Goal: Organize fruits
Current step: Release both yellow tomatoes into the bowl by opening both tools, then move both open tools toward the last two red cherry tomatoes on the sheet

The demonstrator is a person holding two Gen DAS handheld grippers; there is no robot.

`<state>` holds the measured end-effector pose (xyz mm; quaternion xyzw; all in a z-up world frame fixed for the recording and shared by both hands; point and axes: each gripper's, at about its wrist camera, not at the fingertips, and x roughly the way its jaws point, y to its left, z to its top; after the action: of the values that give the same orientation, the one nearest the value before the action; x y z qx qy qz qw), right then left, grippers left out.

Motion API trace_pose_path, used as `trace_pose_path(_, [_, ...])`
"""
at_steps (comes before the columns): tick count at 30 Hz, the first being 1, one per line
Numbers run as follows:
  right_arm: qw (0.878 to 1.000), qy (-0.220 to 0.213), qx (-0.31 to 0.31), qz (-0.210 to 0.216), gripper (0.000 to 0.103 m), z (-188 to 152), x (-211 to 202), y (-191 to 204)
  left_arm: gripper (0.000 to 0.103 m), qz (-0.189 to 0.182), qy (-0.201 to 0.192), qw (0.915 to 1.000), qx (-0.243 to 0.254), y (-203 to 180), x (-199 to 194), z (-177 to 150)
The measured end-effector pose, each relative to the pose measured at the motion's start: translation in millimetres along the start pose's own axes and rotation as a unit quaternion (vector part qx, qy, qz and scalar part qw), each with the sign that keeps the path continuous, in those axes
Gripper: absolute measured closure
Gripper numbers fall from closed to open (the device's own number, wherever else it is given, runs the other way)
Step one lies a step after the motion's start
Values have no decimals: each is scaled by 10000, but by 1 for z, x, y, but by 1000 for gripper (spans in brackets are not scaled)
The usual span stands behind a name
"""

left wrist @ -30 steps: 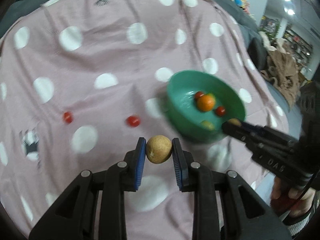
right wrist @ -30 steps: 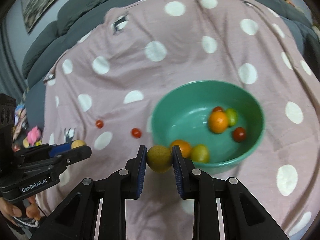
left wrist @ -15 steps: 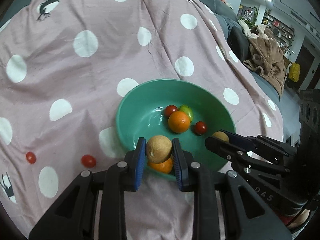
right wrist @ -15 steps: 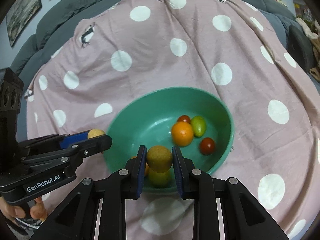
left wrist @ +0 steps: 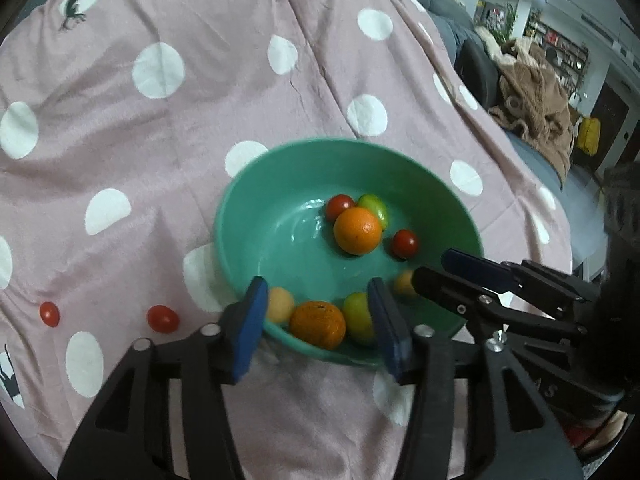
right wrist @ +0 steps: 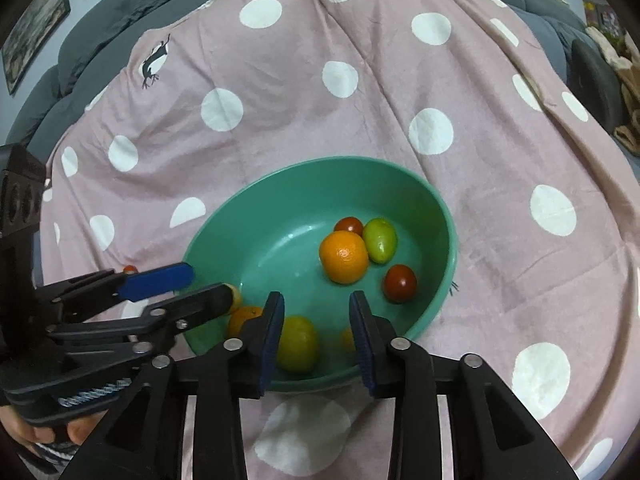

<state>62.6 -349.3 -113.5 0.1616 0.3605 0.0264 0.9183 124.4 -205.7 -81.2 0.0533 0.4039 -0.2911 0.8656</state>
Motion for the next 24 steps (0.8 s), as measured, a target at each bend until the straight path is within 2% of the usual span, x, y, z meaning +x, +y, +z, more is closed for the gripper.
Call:
trace_pose_path(3, [9997, -141, 186, 88, 67, -3, -13, -8, 41, 23, -215, 9996, -163, 13, -24, -7])
trace_pose_path(4, [9995, -176, 241, 135, 67, -4, -17, -11, 31, 92, -276, 9993, -244, 21, -35, -14])
trace_pose_path(5, [9991, -221, 303, 205, 67, -7, -23, -15, 25, 162, -288, 9990, -308, 27, -41, -21])
trace_pose_path(10, [9987, -227, 318, 332, 67, -21, -39, -19, 25, 510, 1, 9950, -858, 66, -65, -74])
trace_pose_path(16, [9982, 10, 190, 570, 67, -37, -43, -2, 25, 881, 416, 9821, -1615, 105, -96, -145])
trace_pose_path(20, [9970, 179, -20, 756, 67, -42, -39, 21, 25, 1018, 460, 9741, -1964, 118, -119, -174])
trace_pose_path(24, [9949, 294, -282, 924, 67, -46, -37, 48, 25, 1050, 424, 9710, -2106, 123, -131, -188])
